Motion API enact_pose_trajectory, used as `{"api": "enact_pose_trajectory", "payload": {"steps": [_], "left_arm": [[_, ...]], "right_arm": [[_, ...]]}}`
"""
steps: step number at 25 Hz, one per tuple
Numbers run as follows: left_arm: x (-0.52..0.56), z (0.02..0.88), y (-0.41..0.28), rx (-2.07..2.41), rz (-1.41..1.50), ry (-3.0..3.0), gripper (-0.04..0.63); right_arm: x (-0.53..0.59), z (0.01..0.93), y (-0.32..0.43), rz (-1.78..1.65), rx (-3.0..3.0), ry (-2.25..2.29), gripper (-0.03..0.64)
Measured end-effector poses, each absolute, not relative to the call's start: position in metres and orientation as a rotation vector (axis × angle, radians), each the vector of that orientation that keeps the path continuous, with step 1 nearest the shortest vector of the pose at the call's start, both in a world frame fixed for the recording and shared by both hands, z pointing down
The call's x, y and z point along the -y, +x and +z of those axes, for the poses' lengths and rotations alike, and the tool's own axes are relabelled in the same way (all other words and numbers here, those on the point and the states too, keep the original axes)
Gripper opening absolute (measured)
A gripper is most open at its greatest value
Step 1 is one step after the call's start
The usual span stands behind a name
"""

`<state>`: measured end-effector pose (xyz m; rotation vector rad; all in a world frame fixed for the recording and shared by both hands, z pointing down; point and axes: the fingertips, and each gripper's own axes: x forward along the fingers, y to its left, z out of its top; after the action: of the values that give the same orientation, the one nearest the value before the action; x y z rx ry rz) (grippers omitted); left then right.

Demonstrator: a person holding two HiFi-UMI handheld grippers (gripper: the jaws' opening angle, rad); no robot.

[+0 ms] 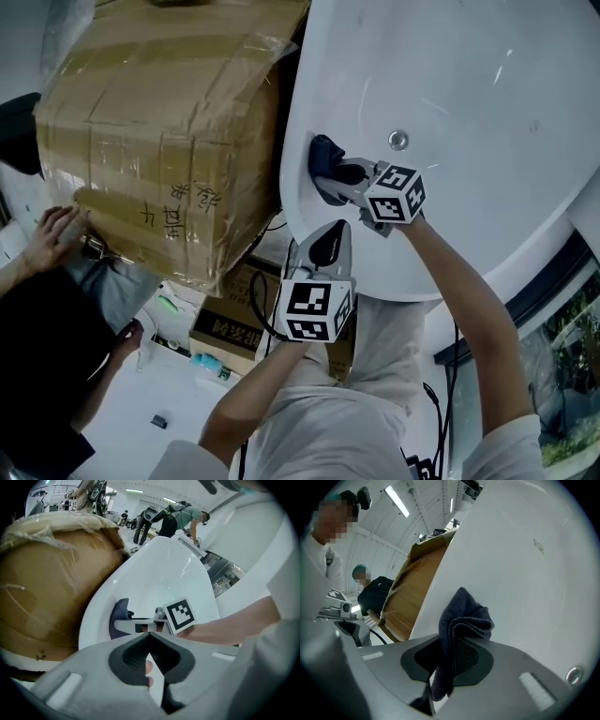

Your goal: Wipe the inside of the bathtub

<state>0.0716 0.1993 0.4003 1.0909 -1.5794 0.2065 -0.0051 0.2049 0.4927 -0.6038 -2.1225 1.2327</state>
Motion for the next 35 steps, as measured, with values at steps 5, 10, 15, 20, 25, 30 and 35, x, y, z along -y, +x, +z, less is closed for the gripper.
{"api": "enact_pose_trajectory", "payload": {"steps": [5,10,15,20,25,30,35], "left_arm": [[-0.211,0.380,0.065,1.583,0.214,1.079,-0.002],[-0.213,0.356,0.058,1.588,0.216,1.086,-0.002],[-0.203,0.331,0.048,1.614,0.197,1.109,-0.002],[-0.191,0.304,0.048,1.619,0.197,1.152,-0.002],[-0.180,0.271,0.049,1.629,0.212,1.201,-0.002],[-0.161,0.238,0.047,1.645,0.226,1.279,-0.002],[-0.151,0.208,0.049,1.653,0.228,1.337,-0.002]], "right_arm": [[-0.207,0.464,-0.007,1.273,2.110,-0.624,0.054],[-0.203,0.435,-0.008,1.276,2.093,-0.620,0.054],[-0.178,0.411,-0.008,1.273,2.112,-0.501,0.054],[-0.151,0.383,0.005,1.240,2.144,-0.428,0.054],[-0.127,0.342,0.021,1.264,2.193,-0.340,0.054],[-0.096,0.294,0.033,1.319,2.281,-0.241,0.052],[-0.068,0.237,0.046,1.380,2.409,-0.117,0.052]]}}
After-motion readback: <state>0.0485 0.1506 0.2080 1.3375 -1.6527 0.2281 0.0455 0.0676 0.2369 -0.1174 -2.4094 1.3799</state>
